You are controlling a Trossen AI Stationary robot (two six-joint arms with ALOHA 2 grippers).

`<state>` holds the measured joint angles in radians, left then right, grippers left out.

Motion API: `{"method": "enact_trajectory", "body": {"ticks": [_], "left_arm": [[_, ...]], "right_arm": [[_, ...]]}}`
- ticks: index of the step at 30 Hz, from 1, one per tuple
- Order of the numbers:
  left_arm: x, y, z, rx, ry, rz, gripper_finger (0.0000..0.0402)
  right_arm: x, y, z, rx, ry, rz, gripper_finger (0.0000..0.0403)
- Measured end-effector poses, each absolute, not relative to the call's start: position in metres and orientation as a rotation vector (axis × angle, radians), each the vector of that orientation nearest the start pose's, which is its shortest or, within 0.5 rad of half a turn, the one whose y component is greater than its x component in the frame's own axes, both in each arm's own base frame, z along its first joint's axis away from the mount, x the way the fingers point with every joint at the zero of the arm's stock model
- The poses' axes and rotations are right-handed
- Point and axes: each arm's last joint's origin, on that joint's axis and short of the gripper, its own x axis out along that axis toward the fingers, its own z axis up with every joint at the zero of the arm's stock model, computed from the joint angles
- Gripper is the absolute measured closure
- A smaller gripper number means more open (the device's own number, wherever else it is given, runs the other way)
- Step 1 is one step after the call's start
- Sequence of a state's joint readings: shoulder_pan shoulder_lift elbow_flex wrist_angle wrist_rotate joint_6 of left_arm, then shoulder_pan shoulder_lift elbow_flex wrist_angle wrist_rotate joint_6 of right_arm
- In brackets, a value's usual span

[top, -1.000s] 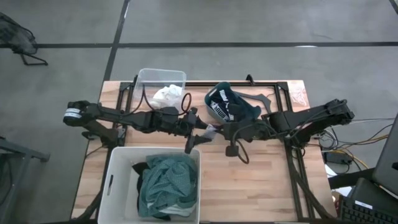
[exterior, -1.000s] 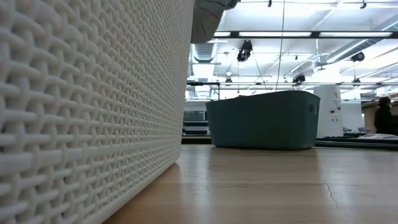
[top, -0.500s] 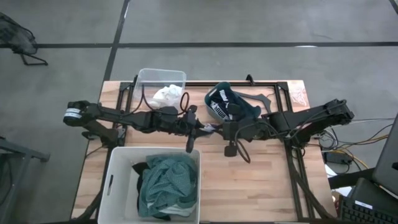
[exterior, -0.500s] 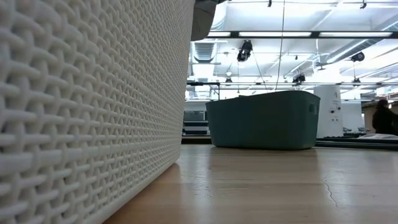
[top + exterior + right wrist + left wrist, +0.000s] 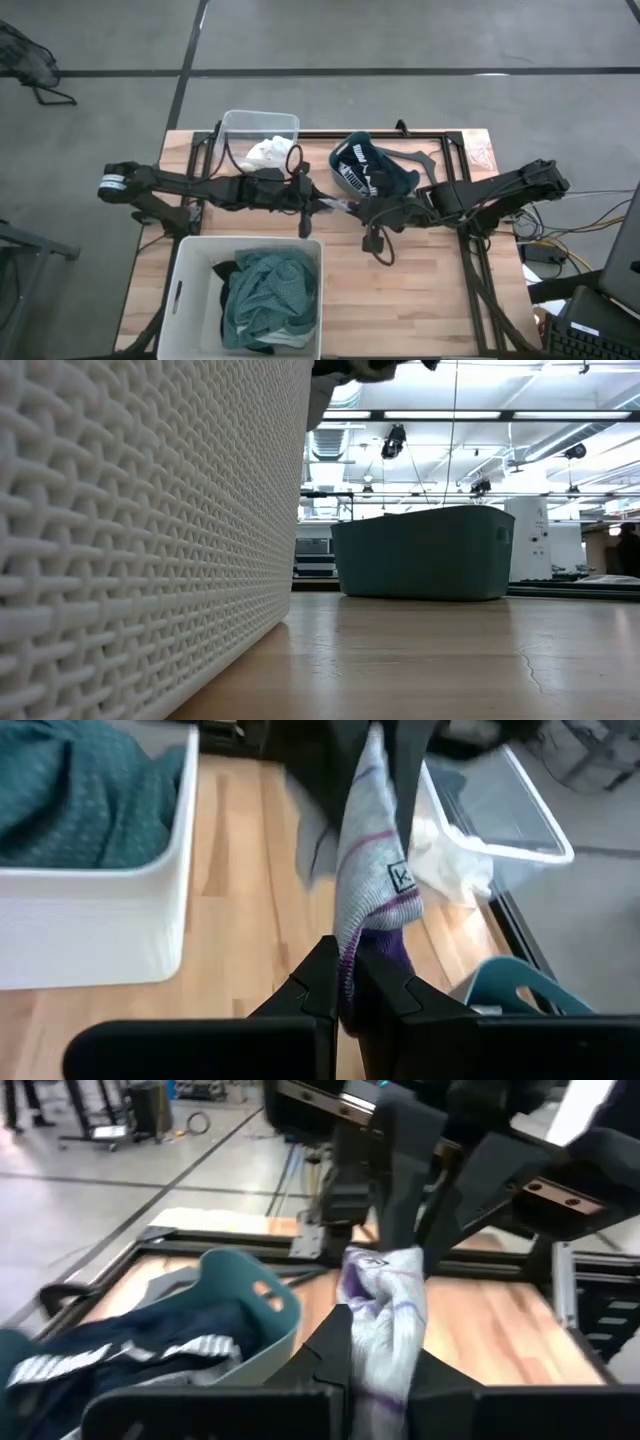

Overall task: Pick & Place Cloths
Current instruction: Put the gray sock into the transparent bin

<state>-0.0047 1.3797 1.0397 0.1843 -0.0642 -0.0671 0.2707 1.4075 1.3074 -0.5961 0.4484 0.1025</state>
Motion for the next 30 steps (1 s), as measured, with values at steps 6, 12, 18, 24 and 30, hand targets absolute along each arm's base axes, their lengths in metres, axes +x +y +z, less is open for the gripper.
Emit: {"method": "enact_trajectory", "body": {"ticks": [6,12,18,24,30], "left_arm": [[0.294,0.024,0.333,-0.020,0.211,0.178,0.0389],[0.273,0.047,0.346,-0.040,0.199,0.348,0.0393],[0.266,0.052,0.343,-0.010,0.272,0.389,0.0388],[0.247,0.074,0.346,0.051,0.321,0.617,0.0393],[0.221,0.125,0.337,-0.071,0.400,0.837,0.0391]], "right_arm": [[0.290,0.066,0.325,-0.146,0.667,-0.245,0.0390],[0.288,0.067,0.315,-0.167,0.711,-0.258,0.0388],[0.289,0.066,0.333,-0.192,0.644,-0.262,0.0343],[0.290,0.070,0.328,-0.152,0.658,-0.186,0.0286],[0.289,0.070,0.309,-0.087,0.706,-0.190,0.0251]]}}
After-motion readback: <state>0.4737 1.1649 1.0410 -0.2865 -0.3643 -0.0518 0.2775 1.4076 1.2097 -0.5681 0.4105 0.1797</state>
